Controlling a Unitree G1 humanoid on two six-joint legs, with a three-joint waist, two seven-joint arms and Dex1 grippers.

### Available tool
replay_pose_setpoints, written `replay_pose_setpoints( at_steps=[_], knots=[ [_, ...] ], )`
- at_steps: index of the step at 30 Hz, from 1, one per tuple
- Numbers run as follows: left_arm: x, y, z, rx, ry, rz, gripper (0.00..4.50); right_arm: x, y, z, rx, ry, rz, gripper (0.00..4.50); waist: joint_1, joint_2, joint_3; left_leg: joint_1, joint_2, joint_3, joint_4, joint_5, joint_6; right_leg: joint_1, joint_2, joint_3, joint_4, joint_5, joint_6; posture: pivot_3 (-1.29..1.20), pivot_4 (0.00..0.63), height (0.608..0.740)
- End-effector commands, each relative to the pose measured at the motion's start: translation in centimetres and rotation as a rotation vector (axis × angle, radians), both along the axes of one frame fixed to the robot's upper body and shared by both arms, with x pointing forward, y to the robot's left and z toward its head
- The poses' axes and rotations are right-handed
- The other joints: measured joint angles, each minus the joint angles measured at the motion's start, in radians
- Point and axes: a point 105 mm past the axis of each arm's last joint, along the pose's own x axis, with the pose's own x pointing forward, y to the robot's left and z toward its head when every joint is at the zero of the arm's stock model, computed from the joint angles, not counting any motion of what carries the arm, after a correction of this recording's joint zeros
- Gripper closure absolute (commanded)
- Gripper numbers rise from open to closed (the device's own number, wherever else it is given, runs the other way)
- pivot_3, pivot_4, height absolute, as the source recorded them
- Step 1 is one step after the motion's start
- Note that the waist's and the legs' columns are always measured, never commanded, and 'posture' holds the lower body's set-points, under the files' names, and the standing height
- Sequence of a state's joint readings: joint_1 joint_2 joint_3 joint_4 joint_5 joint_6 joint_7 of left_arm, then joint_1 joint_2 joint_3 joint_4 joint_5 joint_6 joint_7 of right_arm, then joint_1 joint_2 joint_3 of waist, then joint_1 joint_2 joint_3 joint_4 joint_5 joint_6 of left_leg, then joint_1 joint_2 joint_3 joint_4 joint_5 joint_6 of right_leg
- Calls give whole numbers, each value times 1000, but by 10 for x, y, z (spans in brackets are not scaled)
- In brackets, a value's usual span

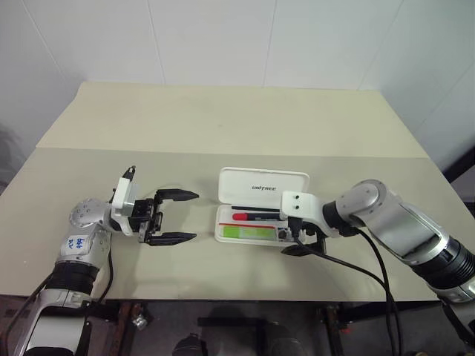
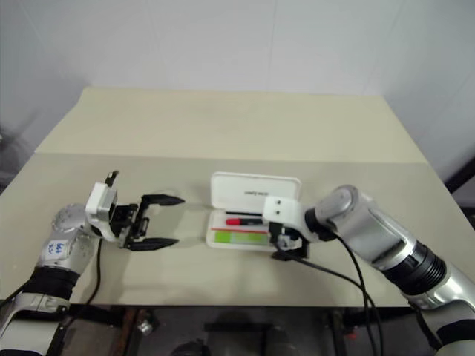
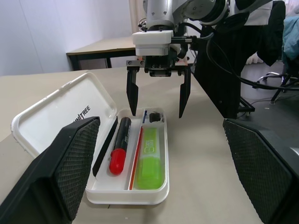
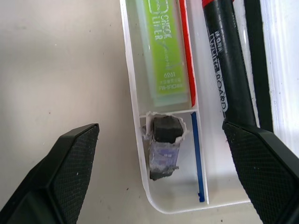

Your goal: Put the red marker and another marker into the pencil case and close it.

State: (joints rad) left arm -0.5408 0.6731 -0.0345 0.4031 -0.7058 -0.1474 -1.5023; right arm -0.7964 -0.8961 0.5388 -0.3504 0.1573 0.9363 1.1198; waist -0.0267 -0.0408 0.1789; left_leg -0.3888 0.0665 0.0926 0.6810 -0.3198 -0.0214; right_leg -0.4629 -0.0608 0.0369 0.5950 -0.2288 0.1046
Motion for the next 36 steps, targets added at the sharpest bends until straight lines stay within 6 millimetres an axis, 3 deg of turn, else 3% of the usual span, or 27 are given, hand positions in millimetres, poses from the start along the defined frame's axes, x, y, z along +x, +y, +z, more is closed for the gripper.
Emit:
replay_pose_setpoints(
  at_steps=[1, 13, 19, 29, 35, 36],
  knots=[
    [-9, 3, 4, 31, -58, -84, 0, -2, -5, 11, 9, -39, 10, 13, 0, 0, 0, 0, 0, 0, 0, 0, 0, 0, 0, 0, 0, 0, 0, 0, 150, 740],
    [8, 14, 11, 54, -103, 12, 0, -12, -8, 13, 38, -15, 31, 13, 0, 0, 0, 0, 0, 0, 1, 0, 0, 0, 0, 0, 0, 0, 0, 0, 150, 740],
    [33, 23, 26, 63, -148, 120, 0, -5, 5, 41, 196, -87, 29, 13, 0, 0, 0, 1, 0, 0, 1, 0, 0, 0, 0, 0, 1, 0, 1, 0, 150, 740],
    [52, 17, 58, -89, -94, 93, 0, -11, 7, 67, 546, -180, 85, 13, 8, 0, 0, -1, 0, 0, 1, 0, 0, 2, 0, 0, 1, 2, 3, 0, 150, 740],
    [53, 12, 65, -127, -29, 53, 0, -15, -4, 59, 640, -149, 63, 13, 8, 0, 0, -1, 0, 0, 1, 0, 0, 3, 0, 0, 1, 2, 4, 0, 150, 740],
    [53, 12, 64, -123, -13, 49, 194, -15, -5, 57, 639, -150, 54, 0, 7, 0, 0, -1, 0, 0, 1, 0, 0, 3, 0, 0, 1, 2, 4, 0, 150, 740]
  ],
)
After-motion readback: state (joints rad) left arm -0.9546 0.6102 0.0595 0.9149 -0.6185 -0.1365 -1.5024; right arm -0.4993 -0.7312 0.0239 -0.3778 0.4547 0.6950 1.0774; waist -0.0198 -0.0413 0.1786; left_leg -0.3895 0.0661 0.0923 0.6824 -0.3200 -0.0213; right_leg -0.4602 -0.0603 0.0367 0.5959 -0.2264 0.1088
